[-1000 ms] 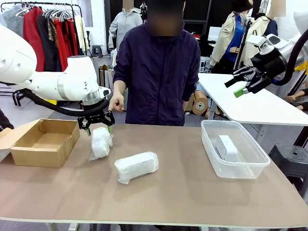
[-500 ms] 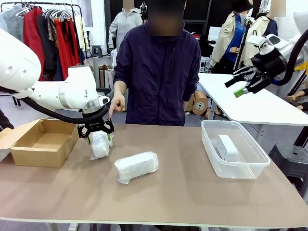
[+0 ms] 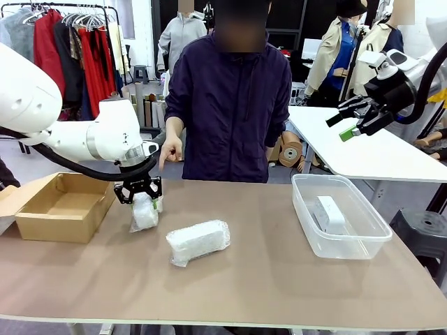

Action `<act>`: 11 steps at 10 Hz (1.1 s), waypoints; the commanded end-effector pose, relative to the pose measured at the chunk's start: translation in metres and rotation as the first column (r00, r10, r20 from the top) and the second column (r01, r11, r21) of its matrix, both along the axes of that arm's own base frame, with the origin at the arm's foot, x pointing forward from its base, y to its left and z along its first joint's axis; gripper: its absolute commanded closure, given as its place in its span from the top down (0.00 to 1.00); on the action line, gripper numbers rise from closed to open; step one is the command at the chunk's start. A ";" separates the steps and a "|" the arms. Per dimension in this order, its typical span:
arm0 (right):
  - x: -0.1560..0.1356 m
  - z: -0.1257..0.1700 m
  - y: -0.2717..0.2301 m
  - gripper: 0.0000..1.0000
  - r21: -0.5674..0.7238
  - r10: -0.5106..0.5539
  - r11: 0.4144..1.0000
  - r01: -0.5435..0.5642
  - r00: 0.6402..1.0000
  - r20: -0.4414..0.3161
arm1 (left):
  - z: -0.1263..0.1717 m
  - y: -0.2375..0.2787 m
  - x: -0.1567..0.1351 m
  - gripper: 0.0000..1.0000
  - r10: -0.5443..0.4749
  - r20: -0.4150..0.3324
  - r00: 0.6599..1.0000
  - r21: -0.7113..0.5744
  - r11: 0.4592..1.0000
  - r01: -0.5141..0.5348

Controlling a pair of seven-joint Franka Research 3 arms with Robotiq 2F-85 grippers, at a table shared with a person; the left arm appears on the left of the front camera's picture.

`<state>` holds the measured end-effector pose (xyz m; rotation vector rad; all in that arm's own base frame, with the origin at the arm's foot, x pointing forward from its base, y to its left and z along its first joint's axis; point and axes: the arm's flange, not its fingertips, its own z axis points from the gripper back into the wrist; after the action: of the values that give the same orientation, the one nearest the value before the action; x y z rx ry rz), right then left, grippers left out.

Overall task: Separate and place wrapped and unwrapped clocks.
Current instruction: Pick up the Digital clock indicated by the person.

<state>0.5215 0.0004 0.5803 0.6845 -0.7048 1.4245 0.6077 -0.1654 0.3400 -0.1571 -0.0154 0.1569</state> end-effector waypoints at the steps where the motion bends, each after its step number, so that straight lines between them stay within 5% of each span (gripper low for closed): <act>1: -0.005 -0.001 0.000 1.00 -0.006 0.007 1.000 -0.007 1.000 0.010 | 0.003 0.001 0.001 0.01 0.005 -0.003 1.000 -0.012 1.000 -0.005; 5: -0.005 -0.001 0.000 1.00 -0.006 0.007 1.000 -0.007 1.000 0.010 | 0.044 -0.005 -0.009 0.00 -0.032 0.013 0.999 -0.005 0.999 0.032; 11: -0.005 -0.001 0.000 1.00 -0.006 0.007 1.000 -0.007 1.000 0.010 | 0.188 -0.040 -0.035 0.00 -0.102 0.079 0.992 0.144 0.986 0.090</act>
<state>0.5215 0.0002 0.5802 0.6845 -0.7047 1.4241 0.5683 -0.1990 0.5181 -0.0585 -0.0760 0.0270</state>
